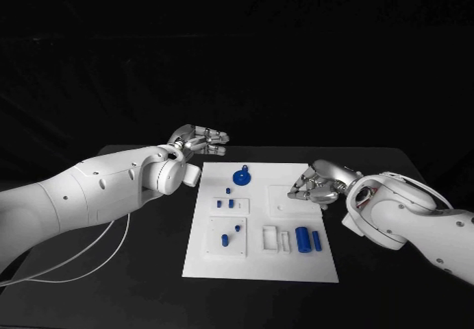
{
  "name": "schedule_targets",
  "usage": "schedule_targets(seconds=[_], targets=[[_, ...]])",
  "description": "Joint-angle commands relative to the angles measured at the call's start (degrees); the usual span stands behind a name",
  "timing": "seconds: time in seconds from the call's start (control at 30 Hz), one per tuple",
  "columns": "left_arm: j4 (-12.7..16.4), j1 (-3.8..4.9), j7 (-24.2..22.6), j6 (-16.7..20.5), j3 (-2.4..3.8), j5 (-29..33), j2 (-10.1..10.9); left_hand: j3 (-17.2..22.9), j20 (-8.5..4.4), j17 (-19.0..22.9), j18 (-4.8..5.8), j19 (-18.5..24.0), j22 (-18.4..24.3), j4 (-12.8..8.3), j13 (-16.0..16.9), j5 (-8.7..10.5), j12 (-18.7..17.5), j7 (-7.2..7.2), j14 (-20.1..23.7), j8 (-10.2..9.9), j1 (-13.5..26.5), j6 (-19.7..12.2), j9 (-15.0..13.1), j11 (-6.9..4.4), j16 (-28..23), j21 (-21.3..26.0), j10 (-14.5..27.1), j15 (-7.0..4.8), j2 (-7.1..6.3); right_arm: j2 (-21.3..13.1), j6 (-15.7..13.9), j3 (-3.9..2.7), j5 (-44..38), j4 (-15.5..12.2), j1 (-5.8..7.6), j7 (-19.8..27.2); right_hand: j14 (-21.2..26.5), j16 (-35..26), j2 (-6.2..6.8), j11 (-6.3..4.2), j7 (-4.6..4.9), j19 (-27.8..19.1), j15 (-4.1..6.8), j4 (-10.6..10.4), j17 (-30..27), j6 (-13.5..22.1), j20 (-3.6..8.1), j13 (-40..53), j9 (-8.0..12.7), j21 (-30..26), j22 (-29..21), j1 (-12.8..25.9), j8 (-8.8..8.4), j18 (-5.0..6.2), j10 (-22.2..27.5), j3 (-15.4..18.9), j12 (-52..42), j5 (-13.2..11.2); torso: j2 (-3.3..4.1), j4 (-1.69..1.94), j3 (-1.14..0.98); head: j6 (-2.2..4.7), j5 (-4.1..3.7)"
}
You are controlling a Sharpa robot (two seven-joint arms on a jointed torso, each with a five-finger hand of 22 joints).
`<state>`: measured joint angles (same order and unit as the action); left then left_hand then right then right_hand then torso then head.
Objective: Assemble the parts on the task board
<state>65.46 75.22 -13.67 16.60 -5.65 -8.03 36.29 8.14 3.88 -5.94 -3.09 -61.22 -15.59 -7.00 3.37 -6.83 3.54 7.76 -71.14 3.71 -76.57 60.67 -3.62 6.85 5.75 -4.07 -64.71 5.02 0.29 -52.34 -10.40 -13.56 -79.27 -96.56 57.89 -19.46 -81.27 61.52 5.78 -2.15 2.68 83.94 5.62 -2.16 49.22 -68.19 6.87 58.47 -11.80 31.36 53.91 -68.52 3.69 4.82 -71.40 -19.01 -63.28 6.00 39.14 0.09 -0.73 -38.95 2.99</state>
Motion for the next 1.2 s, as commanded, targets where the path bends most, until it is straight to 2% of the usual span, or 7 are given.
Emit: schedule_targets(seconds=[0.03, 0.2, 0.37, 0.7, 0.93, 1.0, 1.2], targets=[[0.44, -0.16, -2.78, -2.65, 0.04, 0.20, 0.14, -0.25, 0.03, -0.11, 0.87, -0.38, 0.21, 0.39, 0.01, 0.03, 0.05, -0.01, 0.16, -0.14, 0.79, -0.58, 0.04, -0.11, -0.21, -0.07, -0.48, -0.13, -0.32, -1.51, 11.89, 0.00, 11.92, -0.35, 0.15, -8.93, -0.17, 1.17, -0.61, -0.01, -0.03, 1.94, -0.03, -0.57, 3.02, 0.53, 0.11, 3.60, -1.26, 1.80, 1.82, 1.09, -0.01, 0.04, -1.06, -1.31, -1.66, -2.64, -0.08, -0.08, -0.11, -0.05, -1.07], [0.99, -0.45, -3.10, -2.78, 0.04, -0.48, 0.64, -0.47, -0.15, -0.28, 1.04, -0.79, 0.81, 0.94, 0.00, -0.05, 0.02, -0.13, -0.22, -0.12, 1.51, -0.66, 0.03, -0.56, 0.10, -0.13, -2.02, -0.34, -0.78, -3.43, 17.70, -0.05, 16.10, -0.02, 0.30, -15.03, -0.48, -0.56, 0.14, 0.01, -0.28, 1.33, 0.00, -1.75, 5.43, 0.56, 0.00, 5.73, -5.38, 1.53, 3.28, 3.02, 0.05, 0.24, -1.02, -2.29, 0.78, -3.00, -0.36, -0.04, -0.35, -0.31, -1.97], [1.63, -0.79, -3.27, -2.67, 0.03, -0.71, 1.16, -0.73, -0.24, -0.40, 1.18, -1.06, 1.34, 1.52, -0.01, 0.05, -0.05, -0.20, -0.34, -0.12, 2.14, -0.65, 0.03, -0.84, 0.26, -0.12, -3.05, -0.43, -1.11, -4.14, 20.50, -0.02, 18.37, 0.21, 0.33, -18.42, -0.86, -0.51, 0.23, 0.32, 0.37, 1.55, -0.19, -1.98, 7.12, 2.30, -0.11, 6.60, -5.77, 1.91, 4.18, 4.54, -0.14, 0.39, -1.36, -2.46, 1.60, -3.06, -0.50, -0.32, -0.52, -0.44, -2.27], [2.89, -1.34, -3.69, -3.27, 0.03, -0.77, 1.50, -7.82, -0.25, -0.80, 1.33, -1.75, 3.47, 3.62, 0.02, -1.29, -0.08, -0.25, -0.70, -0.11, 1.74, -0.77, 0.02, -0.86, 0.59, -0.12, -3.30, -0.46, -0.24, -3.57, 22.00, 0.69, 20.33, 0.31, 0.21, -21.37, -1.12, -0.53, 1.19, 0.79, 1.20, 1.72, -0.61, -5.06, 8.34, 4.16, -0.46, 7.26, -2.48, 2.39, 5.13, 7.77, -0.17, 0.56, -1.97, -1.92, 2.16, -3.21, -0.45, -0.09, -0.32, -0.49, -3.16], [3.34, -1.47, -3.78, -3.67, 0.03, -0.43, 1.70, -9.88, -0.14, -0.88, 1.26, -1.92, 4.32, 3.91, 0.03, 0.39, -0.08, -0.23, -0.83, -0.11, 1.88, -0.79, 0.02, -0.56, 0.61, -0.17, -2.38, -0.37, 0.03, -2.65, 21.36, 1.40, 19.23, 0.62, 0.14, -22.33, -1.29, -0.67, 2.10, 0.92, 1.42, 1.78, -0.65, -6.47, 9.39, 4.44, -0.48, 8.01, 0.63, 2.33, 5.91, 8.00, -0.06, 0.66, -2.35, -2.03, 2.65, -3.24, -0.43, -0.07, -0.25, -0.75, -2.93], [3.38, -1.49, -3.64, -4.01, 0.03, -0.33, 1.76, -11.46, -0.08, -0.86, 1.31, -1.91, 4.66, 4.88, 0.05, 3.94, -0.07, -0.08, -0.82, -0.09, 3.47, -0.81, -0.01, -0.42, 0.56, -0.15, -2.33, -0.27, -0.85, -2.30, 21.01, 1.64, 18.94, 0.79, 0.10, -22.60, -1.34, -0.80, 2.30, 0.98, 1.58, 1.79, -0.69, -6.87, 9.66, 4.79, -0.53, 8.23, 1.55, 2.14, 6.09, 7.98, -0.15, 0.70, -2.42, -1.98, 2.84, -3.24, -0.41, -0.10, -0.24, -0.72, -2.90], [3.49, -1.50, -3.52, -4.57, 0.02, -0.22, 1.80, -14.11, -0.10, -0.66, 1.40, -1.89, 5.11, 6.30, 0.06, 4.03, -0.06, 0.00, -0.89, -0.08, 4.13, -1.07, -0.02, -0.34, 0.35, -0.13, -2.09, -0.23, -1.70, -1.32, 20.40, 2.36, 18.54, 1.21, -0.01, -22.99, -1.35, -1.03, 2.87, 1.29, 2.08, 1.79, -0.80, -7.34, 9.75, 6.62, -0.59, 8.27, 2.71, 1.90, 6.18, 8.29, -0.13, 0.83, -2.24, -1.24, 3.21, -3.24, -0.41, -0.12, -0.27, -0.84, -2.83]])
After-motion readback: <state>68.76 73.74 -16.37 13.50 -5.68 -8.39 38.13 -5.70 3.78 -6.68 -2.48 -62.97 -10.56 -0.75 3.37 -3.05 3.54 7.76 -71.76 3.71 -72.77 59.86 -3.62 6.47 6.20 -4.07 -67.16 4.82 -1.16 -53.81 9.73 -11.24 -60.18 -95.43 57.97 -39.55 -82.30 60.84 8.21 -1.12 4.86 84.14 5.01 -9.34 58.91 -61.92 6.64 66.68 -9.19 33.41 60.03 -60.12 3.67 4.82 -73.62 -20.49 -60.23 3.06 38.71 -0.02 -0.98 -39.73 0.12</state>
